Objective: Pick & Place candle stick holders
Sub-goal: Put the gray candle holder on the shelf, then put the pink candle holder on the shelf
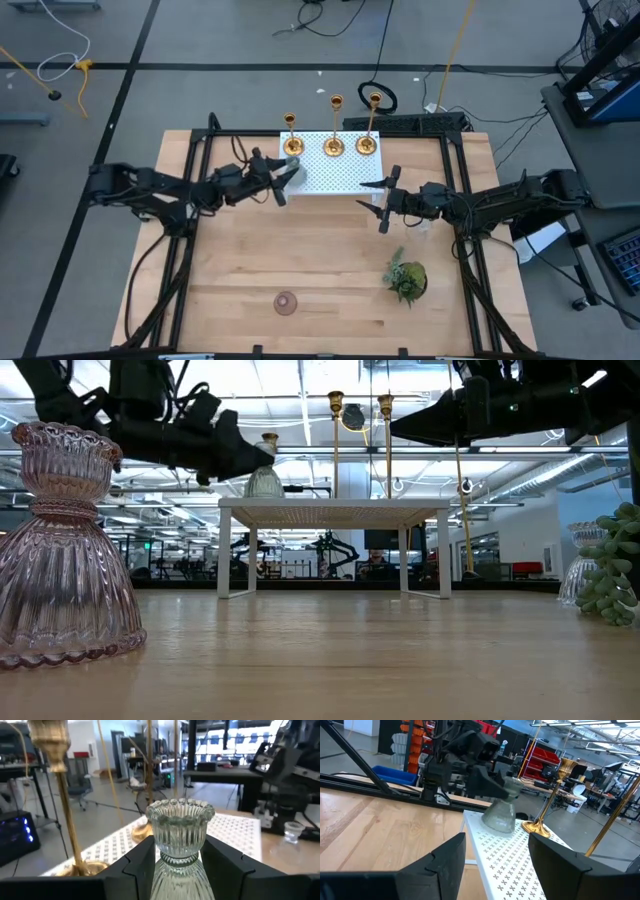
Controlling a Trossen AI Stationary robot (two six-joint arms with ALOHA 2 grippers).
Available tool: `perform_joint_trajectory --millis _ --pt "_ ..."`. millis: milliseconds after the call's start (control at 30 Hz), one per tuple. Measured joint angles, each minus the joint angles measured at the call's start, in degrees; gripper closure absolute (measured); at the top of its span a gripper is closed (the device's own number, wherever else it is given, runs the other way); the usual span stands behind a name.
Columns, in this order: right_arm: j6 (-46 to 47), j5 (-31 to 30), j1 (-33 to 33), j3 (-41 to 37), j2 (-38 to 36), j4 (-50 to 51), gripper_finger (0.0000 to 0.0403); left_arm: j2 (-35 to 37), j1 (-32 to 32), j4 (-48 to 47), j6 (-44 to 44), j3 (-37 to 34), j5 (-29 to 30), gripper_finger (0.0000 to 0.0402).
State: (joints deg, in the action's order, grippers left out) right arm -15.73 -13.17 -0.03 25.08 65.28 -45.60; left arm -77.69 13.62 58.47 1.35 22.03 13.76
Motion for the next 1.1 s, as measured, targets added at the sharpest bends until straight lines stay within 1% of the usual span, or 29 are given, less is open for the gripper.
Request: perform_joint_trajectory --millis 167,367,567,667,767,867,1000,1100 --pt "0.0 0.0 0.0 0.0 0.0 0.3 0.0193 -1.4 0.6 -0.8 -0.3 -0.1 0.0 0.0245" --pt "0.0 0.0 0.0 0.0 0.0 0.4 0.0193 -1.4 0.7 -1.0 -0.3 -0.1 -1.7 0.0245" --pt "0.0 0.0 0.0 0.0 0.0 0.4 0.0193 -1.4 0.7 -1.0 -0.2 -0.1 -1.8 0.0241" --pt "0.0 0.0 0.0 0.0 0.0 0.4 0.0190 -1.5 0.7 -1.3 -0.1 -0.1 -1.8 0.0225" --pt "0.7 0.0 0.0 0.0 0.0 0.4 0.0185 -1.5 0.7 -1.5 0.0 -0.1 -1.7 0.0199" --pt "2.2 0.0 0.0 0.0 0.0 0.4 0.0180 -0.8 0.5 -1.8 2.4 -0.1 -1.7 0.0172" --pt "4.9 0.0 0.0 0.0 0.0 1.5 0.0175 3.2 -0.5 -2.4 6.1 -0.2 -1.7 0.0150" --pt "7.9 0.0 0.1 0.0 0.8 2.5 0.0175 8.1 -2.0 -6.4 6.3 -0.2 -1.8 0.0145"
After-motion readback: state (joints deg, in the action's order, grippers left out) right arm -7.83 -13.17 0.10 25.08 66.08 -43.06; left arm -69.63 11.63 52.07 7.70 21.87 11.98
